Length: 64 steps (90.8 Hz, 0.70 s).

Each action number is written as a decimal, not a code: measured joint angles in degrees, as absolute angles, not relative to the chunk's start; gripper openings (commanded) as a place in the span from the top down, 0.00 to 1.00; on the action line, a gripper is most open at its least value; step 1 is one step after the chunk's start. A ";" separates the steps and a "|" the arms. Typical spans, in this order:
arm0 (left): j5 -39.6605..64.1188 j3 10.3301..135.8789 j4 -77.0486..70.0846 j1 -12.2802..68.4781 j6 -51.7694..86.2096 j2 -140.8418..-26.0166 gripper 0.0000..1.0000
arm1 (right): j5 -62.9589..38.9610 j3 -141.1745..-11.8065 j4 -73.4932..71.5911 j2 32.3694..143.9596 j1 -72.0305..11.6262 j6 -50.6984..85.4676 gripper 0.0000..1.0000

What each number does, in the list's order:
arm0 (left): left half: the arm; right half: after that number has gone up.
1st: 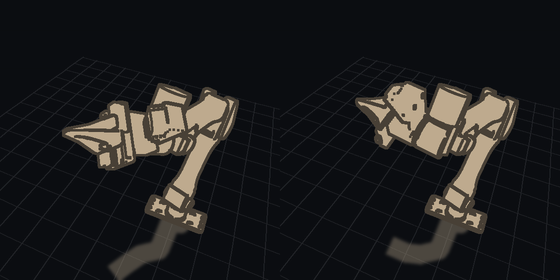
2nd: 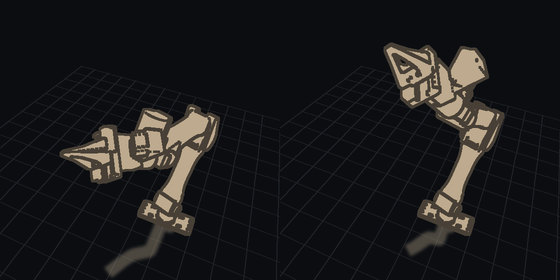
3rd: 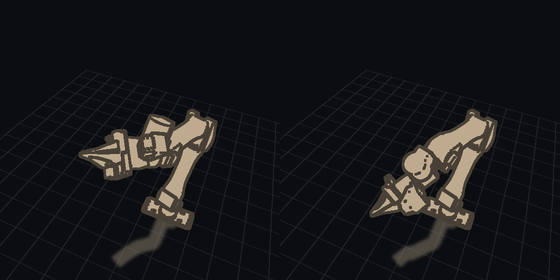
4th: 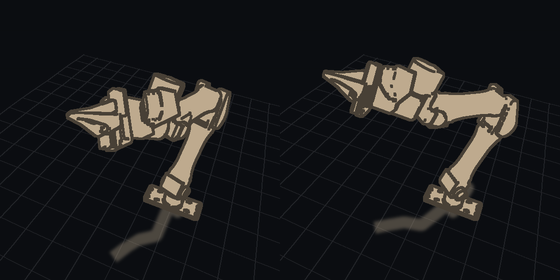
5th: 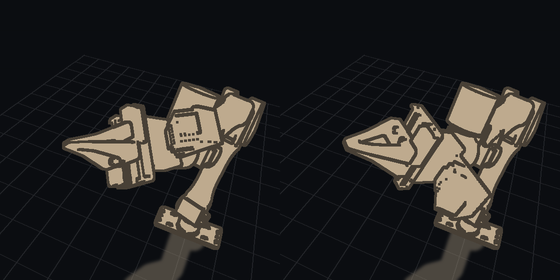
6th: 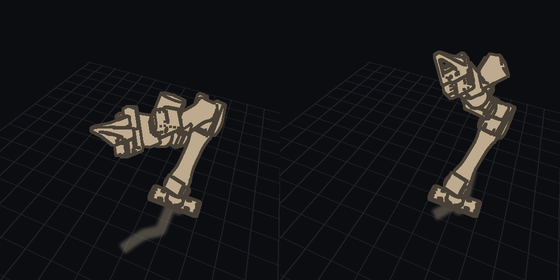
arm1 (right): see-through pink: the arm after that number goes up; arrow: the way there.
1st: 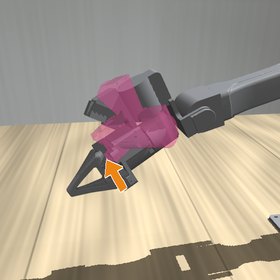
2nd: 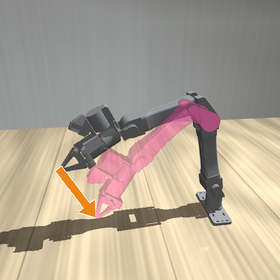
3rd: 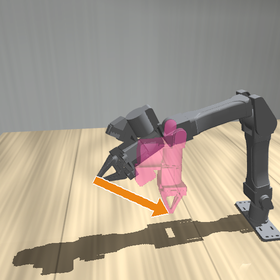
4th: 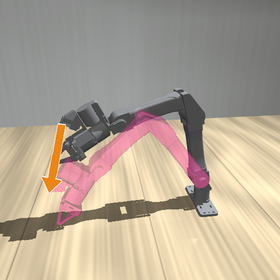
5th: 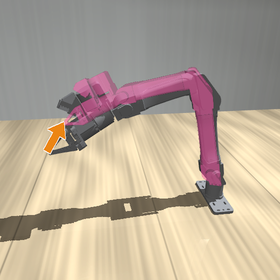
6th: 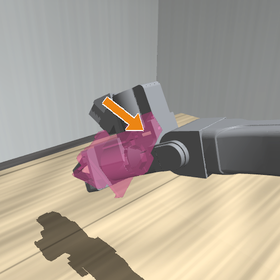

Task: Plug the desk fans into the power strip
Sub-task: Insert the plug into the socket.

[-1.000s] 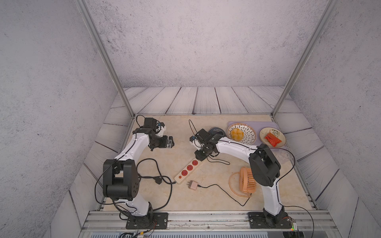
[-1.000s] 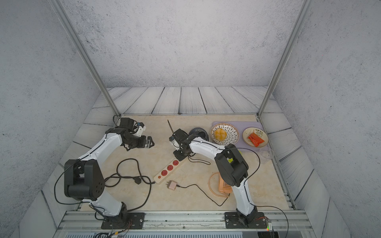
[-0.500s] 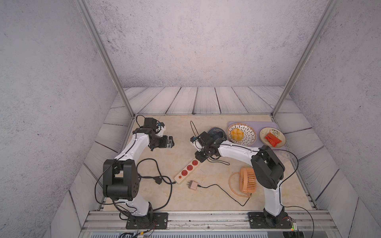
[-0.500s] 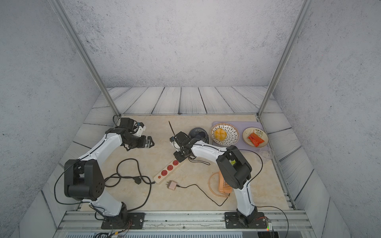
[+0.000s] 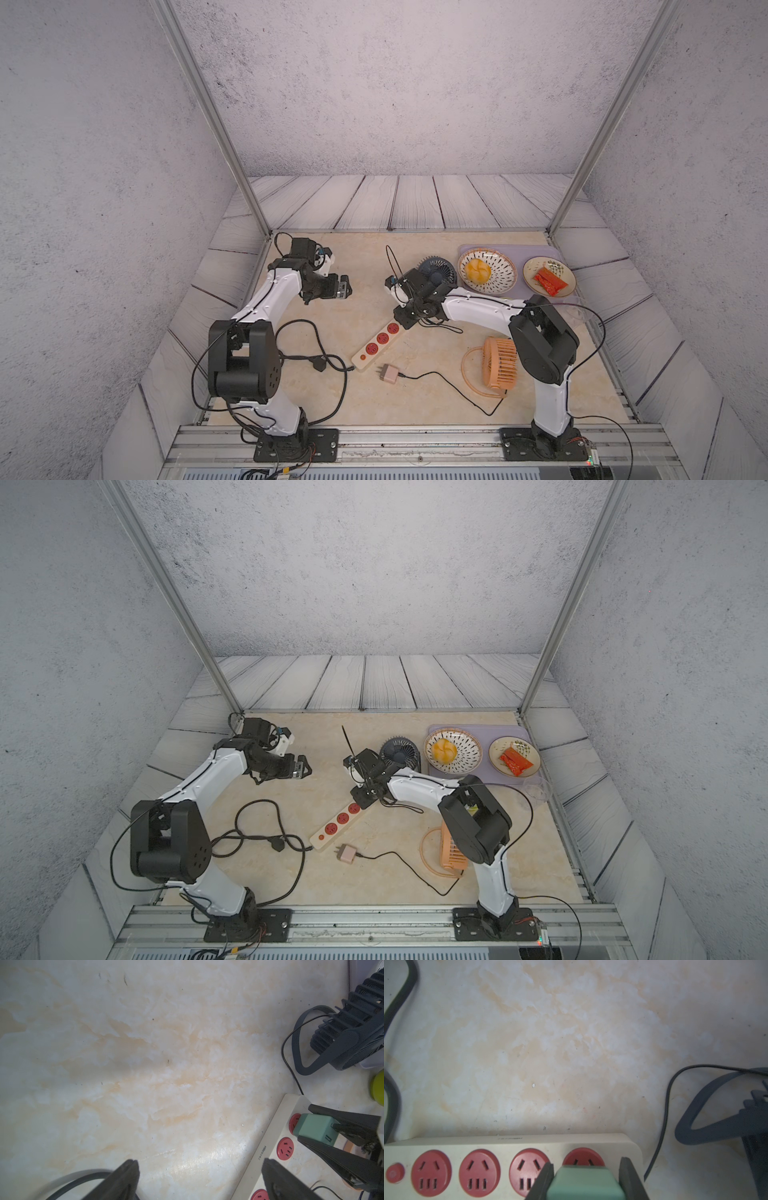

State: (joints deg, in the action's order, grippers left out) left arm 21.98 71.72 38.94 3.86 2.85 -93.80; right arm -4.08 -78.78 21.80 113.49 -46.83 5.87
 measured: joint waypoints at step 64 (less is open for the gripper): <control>23.53 71.72 38.72 3.86 2.83 -93.56 0.01 | -4.62 -96.16 51.75 118.17 -45.93 6.44 0.30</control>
State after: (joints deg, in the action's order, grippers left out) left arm 23.53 71.72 38.72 3.86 2.83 -93.56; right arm -4.62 -96.16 51.75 118.17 -45.93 6.44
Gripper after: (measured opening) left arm 0.992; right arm 0.693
